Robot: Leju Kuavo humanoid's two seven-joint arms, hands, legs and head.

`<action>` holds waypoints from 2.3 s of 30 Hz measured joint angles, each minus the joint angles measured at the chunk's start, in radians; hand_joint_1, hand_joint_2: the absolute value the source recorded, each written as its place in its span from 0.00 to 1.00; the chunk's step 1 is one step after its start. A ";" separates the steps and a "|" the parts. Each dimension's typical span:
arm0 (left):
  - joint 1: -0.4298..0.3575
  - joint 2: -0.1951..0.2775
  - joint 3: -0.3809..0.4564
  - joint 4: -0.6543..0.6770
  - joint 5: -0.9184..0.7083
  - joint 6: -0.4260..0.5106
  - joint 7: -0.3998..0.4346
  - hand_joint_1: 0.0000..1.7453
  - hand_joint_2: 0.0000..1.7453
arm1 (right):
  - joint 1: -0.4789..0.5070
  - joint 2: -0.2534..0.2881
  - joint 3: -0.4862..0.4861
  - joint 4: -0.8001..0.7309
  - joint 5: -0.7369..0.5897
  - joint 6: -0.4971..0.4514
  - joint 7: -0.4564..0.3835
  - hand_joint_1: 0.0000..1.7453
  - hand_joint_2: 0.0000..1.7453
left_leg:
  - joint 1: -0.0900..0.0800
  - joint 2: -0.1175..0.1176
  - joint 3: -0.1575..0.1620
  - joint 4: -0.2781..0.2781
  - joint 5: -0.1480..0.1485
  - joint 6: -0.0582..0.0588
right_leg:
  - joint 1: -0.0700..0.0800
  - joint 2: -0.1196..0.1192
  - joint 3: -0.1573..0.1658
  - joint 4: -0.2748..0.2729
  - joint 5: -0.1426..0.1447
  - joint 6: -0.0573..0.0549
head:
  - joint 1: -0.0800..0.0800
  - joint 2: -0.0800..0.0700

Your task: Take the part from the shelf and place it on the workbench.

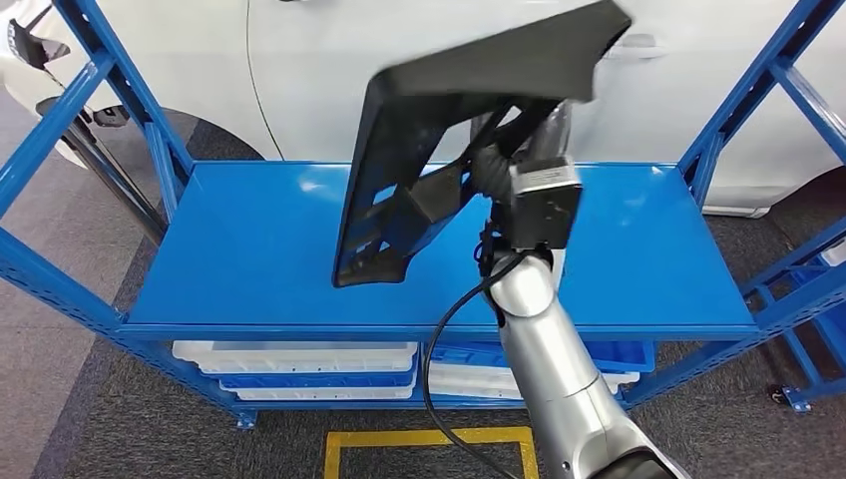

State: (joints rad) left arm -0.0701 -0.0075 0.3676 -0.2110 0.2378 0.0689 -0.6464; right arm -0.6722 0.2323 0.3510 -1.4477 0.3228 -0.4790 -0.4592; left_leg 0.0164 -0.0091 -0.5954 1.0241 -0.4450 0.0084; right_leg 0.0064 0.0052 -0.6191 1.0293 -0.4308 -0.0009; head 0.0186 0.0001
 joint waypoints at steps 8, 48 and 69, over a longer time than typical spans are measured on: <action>0.004 -0.003 0.020 0.000 -0.016 0.004 -0.031 0.00 1.00 | 0.134 -0.052 0.009 -0.326 -0.265 0.138 -0.030 1.00 1.00 | 0.002 0.003 -0.091 0.214 -0.123 -0.029 | -0.008 -0.004 0.023 -0.035 0.004 -0.025 | -0.007 0.000; 0.018 -0.007 0.066 0.000 -0.061 0.041 0.067 0.00 1.00 | 0.252 -0.188 0.197 -0.604 -0.300 0.298 -0.090 1.00 1.00 | -0.009 0.001 0.106 -0.025 -0.071 -0.005 | -0.007 -0.010 -0.051 -0.020 0.086 0.010 | -0.002 0.000; 0.035 -0.001 0.056 0.000 -0.132 0.123 0.212 0.00 1.00 | 0.269 -0.201 0.162 -0.607 -0.298 0.320 -0.112 1.00 1.00 | -0.001 0.010 -0.108 0.183 -0.109 -0.033 | -0.009 -0.014 0.061 -0.049 -0.009 -0.030 | 0.001 0.000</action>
State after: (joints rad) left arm -0.0348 -0.0085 0.4238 -0.2106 0.1057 0.1918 -0.4347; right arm -0.4032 0.0312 0.5131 -2.0547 0.0249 -0.1594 -0.5713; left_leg 0.0156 0.0008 -0.7035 1.2072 -0.5542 -0.0242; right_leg -0.0026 -0.0086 -0.5585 0.9800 -0.4399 -0.0304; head 0.0195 0.0000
